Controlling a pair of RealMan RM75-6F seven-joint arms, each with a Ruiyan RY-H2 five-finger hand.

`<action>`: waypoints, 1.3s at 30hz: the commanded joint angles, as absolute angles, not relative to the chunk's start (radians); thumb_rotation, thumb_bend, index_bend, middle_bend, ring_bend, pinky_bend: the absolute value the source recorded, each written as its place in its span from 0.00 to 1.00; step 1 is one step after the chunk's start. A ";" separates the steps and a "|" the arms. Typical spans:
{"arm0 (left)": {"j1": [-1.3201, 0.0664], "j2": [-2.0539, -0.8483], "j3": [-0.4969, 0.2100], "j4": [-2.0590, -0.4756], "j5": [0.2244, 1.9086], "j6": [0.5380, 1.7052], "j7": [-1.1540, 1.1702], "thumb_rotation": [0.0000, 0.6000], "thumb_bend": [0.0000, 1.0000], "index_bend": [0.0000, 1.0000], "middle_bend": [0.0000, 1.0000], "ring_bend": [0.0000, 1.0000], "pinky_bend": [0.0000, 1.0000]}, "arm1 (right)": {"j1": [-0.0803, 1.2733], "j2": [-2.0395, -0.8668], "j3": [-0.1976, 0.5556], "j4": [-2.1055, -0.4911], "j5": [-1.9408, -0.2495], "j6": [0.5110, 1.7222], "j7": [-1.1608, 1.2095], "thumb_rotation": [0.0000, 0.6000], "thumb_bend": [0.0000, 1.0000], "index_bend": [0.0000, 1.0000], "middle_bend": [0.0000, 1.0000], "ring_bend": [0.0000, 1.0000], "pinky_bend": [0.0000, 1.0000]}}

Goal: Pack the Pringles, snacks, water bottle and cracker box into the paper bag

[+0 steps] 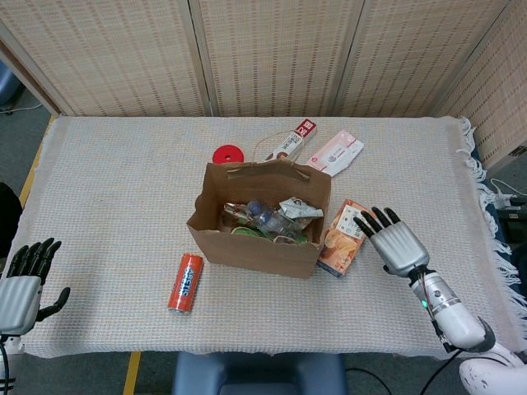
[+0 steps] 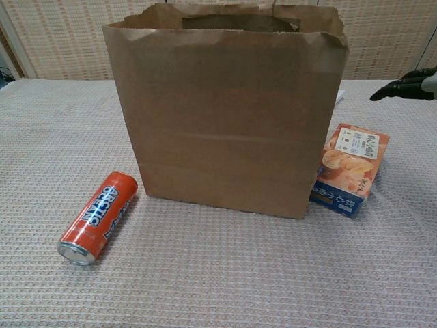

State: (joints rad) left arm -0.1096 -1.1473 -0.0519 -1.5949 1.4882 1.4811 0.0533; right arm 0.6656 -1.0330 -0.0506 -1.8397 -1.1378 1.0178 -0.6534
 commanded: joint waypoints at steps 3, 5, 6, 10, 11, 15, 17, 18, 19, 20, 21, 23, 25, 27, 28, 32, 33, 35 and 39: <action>-0.111 -1.146 -0.052 -1.594 1.488 1.479 0.049 1.00 0.35 0.00 0.00 0.00 0.00 | 0.738 -1.103 -0.037 -1.758 -1.110 0.939 -0.792 1.00 0.00 0.00 0.01 0.00 0.03; -0.111 -1.145 -0.051 -1.593 1.489 1.478 0.046 1.00 0.35 0.00 0.00 0.00 0.00 | 0.748 -1.124 -0.040 -1.740 -1.098 0.922 -0.815 1.00 0.00 0.00 0.00 0.00 0.02; -0.111 -1.144 -0.051 -1.593 1.490 1.477 0.044 1.00 0.35 0.00 0.00 0.00 0.00 | 0.753 -1.138 -0.041 -1.728 -1.090 0.913 -0.825 1.00 0.00 0.00 0.00 0.00 0.02; -0.111 -1.144 -0.050 -1.591 1.492 1.477 0.039 1.00 0.35 0.00 0.00 0.00 0.00 | 0.769 -1.184 -0.043 -1.680 -1.076 0.900 -0.861 1.00 0.00 0.00 0.00 0.00 0.01; -0.111 -1.143 -0.050 -1.591 1.492 1.477 0.038 1.00 0.35 0.00 0.00 0.00 0.00 | 0.772 -1.194 -0.041 -1.670 -1.067 0.898 -0.865 1.00 0.00 0.00 0.00 0.00 0.01; -0.112 -1.143 -0.050 -1.591 1.492 1.476 0.037 1.00 0.35 0.00 0.00 0.00 0.00 | 0.788 -1.236 -0.037 -1.633 -1.022 0.879 -0.885 1.00 0.00 0.00 0.00 0.00 0.01; -0.112 -1.143 -0.050 -1.591 1.492 1.476 0.037 1.00 0.35 0.00 0.00 0.00 0.00 | 0.796 -1.254 -0.039 -1.615 -1.006 0.870 -0.898 1.00 0.00 0.00 0.00 0.00 0.01; -0.112 -1.143 -0.050 -1.591 1.492 1.476 0.037 1.00 0.35 0.00 0.00 0.00 0.00 | 0.801 -1.267 -0.040 -1.603 -0.997 0.865 -0.906 1.00 0.00 0.00 0.00 0.00 0.01; -0.112 -1.143 -0.050 -1.591 1.492 1.476 0.037 1.00 0.35 0.00 0.00 0.00 0.00 | 0.805 -1.276 -0.041 -1.594 -0.991 0.863 -0.911 1.00 0.00 0.00 0.00 0.00 0.01; -0.112 -1.143 -0.050 -1.591 1.493 1.476 0.036 1.00 0.35 0.00 0.00 0.00 0.00 | 0.808 -1.285 -0.042 -1.586 -0.986 0.860 -0.915 1.00 0.00 0.00 0.00 0.00 0.00; -0.112 -1.143 -0.049 -1.590 1.493 1.477 0.035 1.00 0.35 0.00 0.00 0.00 0.00 | 0.812 -1.297 -0.042 -1.574 -0.979 0.858 -0.919 1.00 0.00 0.00 0.00 0.00 0.00; -0.112 -1.143 -0.049 -1.590 1.493 1.477 0.034 1.00 0.35 0.00 0.00 0.00 0.00 | 0.819 -1.314 -0.041 -1.558 -0.966 0.854 -0.924 1.00 0.00 0.00 0.00 0.00 0.00; -0.112 -1.143 -0.049 -1.589 1.494 1.476 0.033 1.00 0.35 0.00 0.00 0.00 0.00 | 0.826 -1.332 -0.039 -1.540 -0.954 0.853 -0.929 1.00 0.00 0.00 0.00 0.00 0.00; -0.113 -1.143 -0.049 -1.589 1.495 1.476 0.032 1.00 0.35 0.00 0.00 0.00 0.00 | 0.832 -1.349 -0.036 -1.524 -0.945 0.854 -0.933 1.00 0.00 0.00 0.00 0.00 0.00; -0.113 -1.142 -0.049 -1.588 1.495 1.476 0.031 1.00 0.35 0.00 0.00 0.00 0.00 | 0.835 -1.356 -0.035 -1.517 -0.942 0.854 -0.934 1.00 0.00 0.00 0.00 0.00 0.00; -0.113 -1.142 -0.048 -1.587 1.496 1.476 0.028 1.00 0.35 0.00 0.00 0.00 0.00 | 0.850 -1.385 -0.034 -1.486 -0.910 0.846 -0.947 1.00 0.00 0.00 0.00 0.00 0.00; -0.113 -1.142 -0.048 -1.586 1.497 1.476 0.027 1.00 0.35 0.00 0.00 0.00 0.00 | 0.855 -1.395 -0.034 -1.477 -0.898 0.843 -0.954 1.00 0.00 0.00 0.00 0.00 0.00; -0.113 -1.142 -0.048 -1.586 1.497 1.476 0.026 1.00 0.35 0.00 0.00 0.00 0.00 | 0.863 -1.410 -0.034 -1.463 -0.877 0.839 -0.965 1.00 0.00 0.00 0.00 0.00 0.00; -0.113 -1.141 -0.047 -1.585 1.498 1.475 0.022 1.00 0.35 0.00 0.00 0.00 0.00 | 0.880 -1.441 -0.035 -1.446 -0.824 0.832 -0.986 1.00 0.00 0.00 0.00 0.00 0.00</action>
